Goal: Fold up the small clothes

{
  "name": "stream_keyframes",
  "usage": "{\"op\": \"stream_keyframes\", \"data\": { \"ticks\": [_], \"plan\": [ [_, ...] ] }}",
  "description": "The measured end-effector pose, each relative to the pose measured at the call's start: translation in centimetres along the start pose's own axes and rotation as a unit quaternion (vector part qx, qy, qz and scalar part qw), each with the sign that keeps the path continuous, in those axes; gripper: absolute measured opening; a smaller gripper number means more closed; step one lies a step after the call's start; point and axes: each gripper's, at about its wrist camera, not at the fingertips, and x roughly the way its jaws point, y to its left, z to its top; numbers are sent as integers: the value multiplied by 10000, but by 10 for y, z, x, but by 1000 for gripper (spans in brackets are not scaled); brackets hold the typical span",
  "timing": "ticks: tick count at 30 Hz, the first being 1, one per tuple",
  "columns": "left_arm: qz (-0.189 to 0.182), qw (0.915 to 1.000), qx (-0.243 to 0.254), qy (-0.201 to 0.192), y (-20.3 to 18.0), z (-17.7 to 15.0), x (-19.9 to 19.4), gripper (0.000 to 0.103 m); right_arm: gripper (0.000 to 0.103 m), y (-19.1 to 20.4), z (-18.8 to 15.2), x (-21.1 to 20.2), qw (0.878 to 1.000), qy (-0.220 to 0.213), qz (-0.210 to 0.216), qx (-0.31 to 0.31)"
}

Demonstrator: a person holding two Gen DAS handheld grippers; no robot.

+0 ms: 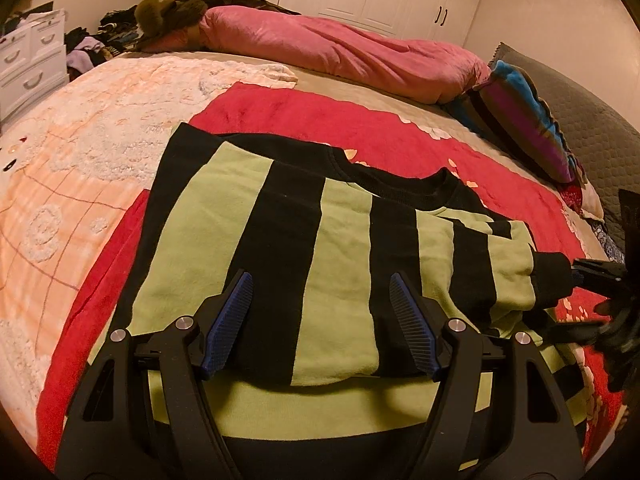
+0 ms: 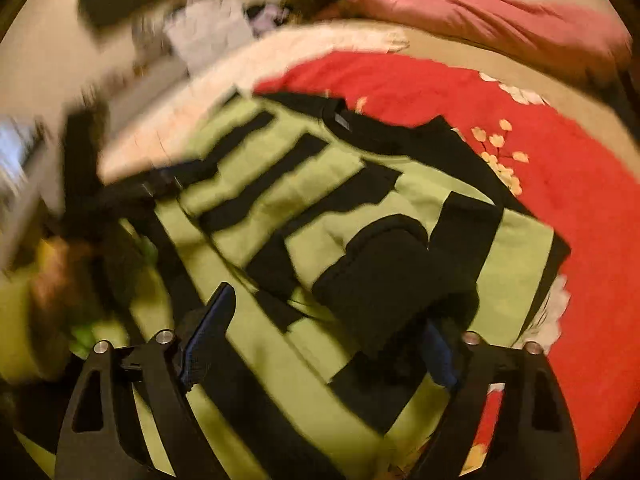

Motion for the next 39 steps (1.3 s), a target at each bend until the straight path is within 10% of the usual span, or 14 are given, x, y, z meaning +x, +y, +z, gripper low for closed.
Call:
{"op": "stream_keyframes", "data": {
  "ticks": [2, 10, 13, 15, 18, 23, 25, 27, 29, 39],
  "plan": [
    [-3, 10000, -9, -1, 0, 0, 0, 63, 33, -1, 0, 11, 9992, 382, 70, -51],
    [-12, 10000, -38, 28, 1, 1, 0, 63, 23, -48, -24, -6, 9751, 464, 1776, 1243],
    [-32, 10000, -72, 35, 2, 1, 1, 63, 19, -62, -39, 6, 9714, 588, 1476, 1767],
    [-14, 10000, -59, 34, 2, 0, 1, 63, 30, -56, -40, -2, 9723, 303, 1460, 1800],
    [-20, 10000, -77, 34, 3, 0, 2, 63, 83, -38, -35, -29, 9749, -332, 1491, 1618],
    [-19, 10000, -76, 35, 3, 0, 2, 63, 84, -55, -29, -44, 9555, -993, 1431, 2380],
    [-24, 10000, -79, 33, 3, 0, 1, 63, 71, -67, -28, -35, 9485, -923, 1190, 2788],
    [-14, 10000, -74, 35, 3, 0, 2, 63, 24, -74, -27, -28, 9457, -861, 999, 2972],
    [-22, 10000, -79, 31, 3, 0, 1, 63, 5, -72, -21, -29, 9493, -866, 788, 2917],
    [-24, 10000, -28, 43, 0, -1, 2, 63, 14, -57, -23, -6, 9736, -145, -1136, 1975]
  ]
}}
